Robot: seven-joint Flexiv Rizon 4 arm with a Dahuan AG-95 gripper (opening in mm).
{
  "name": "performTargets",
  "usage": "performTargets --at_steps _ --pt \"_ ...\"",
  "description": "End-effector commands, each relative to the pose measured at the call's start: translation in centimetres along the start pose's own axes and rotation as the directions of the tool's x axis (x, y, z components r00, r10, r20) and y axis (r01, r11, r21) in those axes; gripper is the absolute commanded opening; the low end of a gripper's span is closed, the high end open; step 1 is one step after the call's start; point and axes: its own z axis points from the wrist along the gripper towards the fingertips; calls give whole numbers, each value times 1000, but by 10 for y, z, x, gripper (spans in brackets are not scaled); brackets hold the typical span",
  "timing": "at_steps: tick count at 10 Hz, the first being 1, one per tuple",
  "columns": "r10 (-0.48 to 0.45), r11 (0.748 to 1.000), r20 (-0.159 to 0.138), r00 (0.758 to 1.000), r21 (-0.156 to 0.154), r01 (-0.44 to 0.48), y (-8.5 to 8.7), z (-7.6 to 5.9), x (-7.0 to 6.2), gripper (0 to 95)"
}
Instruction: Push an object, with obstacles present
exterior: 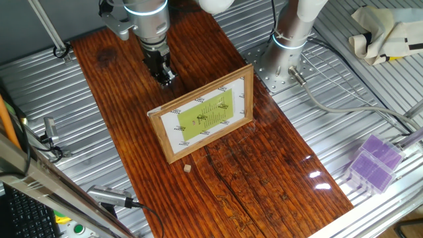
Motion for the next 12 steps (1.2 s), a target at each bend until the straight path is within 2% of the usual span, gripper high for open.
performTargets --at_steps 1,2,4,5,6,7,9,11,12 --pt "-5 1000 -2 1000 0 5 0 0 0 0" --pt "-6 1000 -4 1000 0 6 0 0 0 0" --pt "-18 1000 -26 1000 -11 18 4 -14 -2 0" --pt "1 1000 -41 999 -7 -2 15 -38 -3 0" --pt "17 1000 -66 998 -8 -18 22 -55 -8 0" --pt "36 999 -91 995 -4 -36 29 -66 -12 0" --pt "27 1000 -93 995 4 -27 29 -72 -19 0" --pt "-2 1000 -95 995 14 3 29 -72 -18 0" --pt "-21 999 -106 994 43 26 29 -72 -18 0"
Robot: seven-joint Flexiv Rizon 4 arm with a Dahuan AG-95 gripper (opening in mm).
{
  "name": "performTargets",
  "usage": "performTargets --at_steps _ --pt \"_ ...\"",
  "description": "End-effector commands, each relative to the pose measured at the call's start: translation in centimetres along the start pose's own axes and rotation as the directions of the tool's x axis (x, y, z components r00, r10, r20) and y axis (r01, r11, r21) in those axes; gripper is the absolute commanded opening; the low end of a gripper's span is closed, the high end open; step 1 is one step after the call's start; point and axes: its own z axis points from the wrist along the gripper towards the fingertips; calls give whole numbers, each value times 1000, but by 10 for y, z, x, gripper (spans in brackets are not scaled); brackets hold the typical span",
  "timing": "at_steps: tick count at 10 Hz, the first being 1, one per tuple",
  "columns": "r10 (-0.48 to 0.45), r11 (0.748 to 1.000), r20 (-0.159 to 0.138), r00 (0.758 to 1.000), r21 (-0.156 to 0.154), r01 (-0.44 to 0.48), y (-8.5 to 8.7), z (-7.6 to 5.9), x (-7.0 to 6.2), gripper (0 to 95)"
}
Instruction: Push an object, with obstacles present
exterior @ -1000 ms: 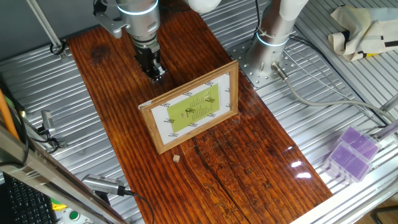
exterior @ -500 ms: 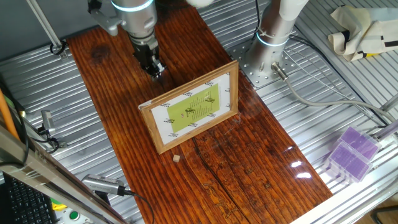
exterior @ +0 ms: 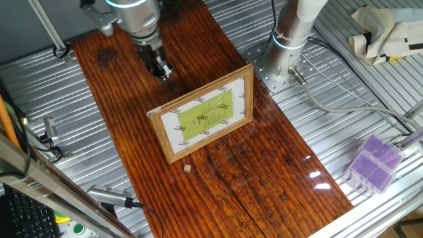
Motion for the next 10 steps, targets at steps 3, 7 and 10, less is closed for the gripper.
performTargets --at_steps 3,7,10 --pt "-65 998 14 998 12 64 0 1 5 0" --pt "-66 993 56 996 -97 71 0 1 5 0" --pt "-81 991 59 995 -101 87 0 1 5 0"
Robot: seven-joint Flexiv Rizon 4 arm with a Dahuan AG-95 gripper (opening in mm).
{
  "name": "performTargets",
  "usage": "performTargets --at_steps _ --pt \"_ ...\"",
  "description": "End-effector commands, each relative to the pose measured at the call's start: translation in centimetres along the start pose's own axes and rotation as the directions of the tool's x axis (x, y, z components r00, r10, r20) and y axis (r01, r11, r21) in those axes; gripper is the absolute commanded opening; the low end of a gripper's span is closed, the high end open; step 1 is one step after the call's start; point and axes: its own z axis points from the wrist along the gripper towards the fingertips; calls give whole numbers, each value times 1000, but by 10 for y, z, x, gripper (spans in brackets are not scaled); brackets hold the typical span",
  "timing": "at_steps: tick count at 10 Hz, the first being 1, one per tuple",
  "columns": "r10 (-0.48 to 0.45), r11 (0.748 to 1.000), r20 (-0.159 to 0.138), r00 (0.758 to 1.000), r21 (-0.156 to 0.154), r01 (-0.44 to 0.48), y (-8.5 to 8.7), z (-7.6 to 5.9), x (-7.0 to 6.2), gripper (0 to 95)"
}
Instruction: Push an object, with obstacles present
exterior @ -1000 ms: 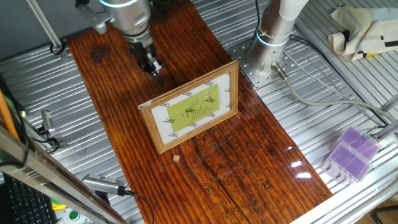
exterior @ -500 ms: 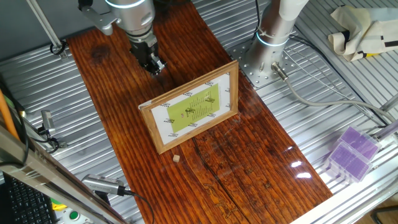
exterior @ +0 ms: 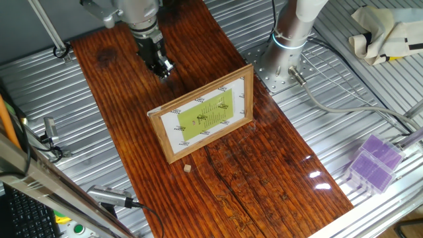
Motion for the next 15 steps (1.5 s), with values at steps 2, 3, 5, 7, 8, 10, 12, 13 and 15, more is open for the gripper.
performTargets --at_steps 2,3,5,7,8,10,12,13,15 --pt "-8 1000 -25 1000 -9 8 3 -4 -2 0" --pt "4 1000 -58 998 -6 -4 28 -25 -10 0" --pt "30 1000 -70 997 9 -29 71 -39 -25 0" --pt "57 998 -73 996 29 -56 96 -27 -39 0" --pt "80 996 -73 994 34 -78 109 -13 -48 0" --pt "105 994 -78 991 51 -101 130 9 -58 0" --pt "127 991 -73 989 55 -124 139 35 -63 0" --pt "130 990 -70 989 56 -126 138 47 -64 0" --pt "141 989 -61 988 53 -138 132 73 -68 0"
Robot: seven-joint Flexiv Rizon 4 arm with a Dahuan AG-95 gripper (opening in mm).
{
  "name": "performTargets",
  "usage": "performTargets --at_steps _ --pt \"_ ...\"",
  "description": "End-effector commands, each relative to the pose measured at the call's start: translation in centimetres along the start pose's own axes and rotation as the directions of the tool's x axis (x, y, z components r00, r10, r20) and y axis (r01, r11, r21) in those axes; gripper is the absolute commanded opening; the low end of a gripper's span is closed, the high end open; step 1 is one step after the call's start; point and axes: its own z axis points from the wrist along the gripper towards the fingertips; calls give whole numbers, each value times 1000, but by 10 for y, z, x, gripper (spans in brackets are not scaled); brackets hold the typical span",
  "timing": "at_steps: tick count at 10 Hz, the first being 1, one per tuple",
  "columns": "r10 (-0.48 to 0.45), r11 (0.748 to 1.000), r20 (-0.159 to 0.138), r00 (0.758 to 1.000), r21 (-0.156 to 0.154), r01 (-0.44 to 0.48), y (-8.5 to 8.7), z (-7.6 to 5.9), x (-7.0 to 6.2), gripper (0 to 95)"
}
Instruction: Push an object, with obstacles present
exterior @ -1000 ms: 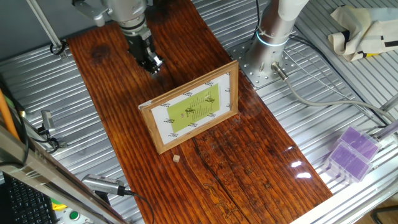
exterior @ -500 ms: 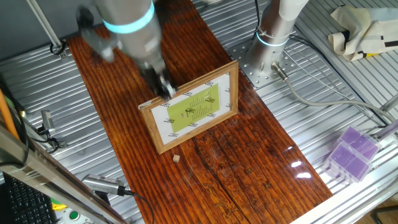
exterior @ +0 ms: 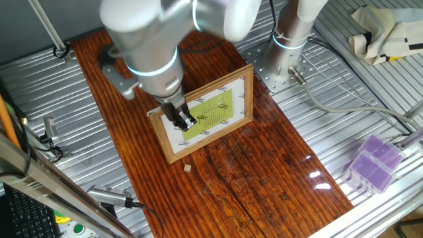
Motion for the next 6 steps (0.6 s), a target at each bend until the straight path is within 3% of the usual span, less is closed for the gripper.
performTargets --at_steps 1,2,3,6 --pt "15 1000 5 1000 -3 -15 -3 20 -5 0" --pt "22 1000 7 1000 -3 -22 -4 35 -7 0" --pt "21 1000 8 1000 -1 -21 -3 42 -8 0" --pt "34 999 8 999 -4 -34 -3 42 -8 0"
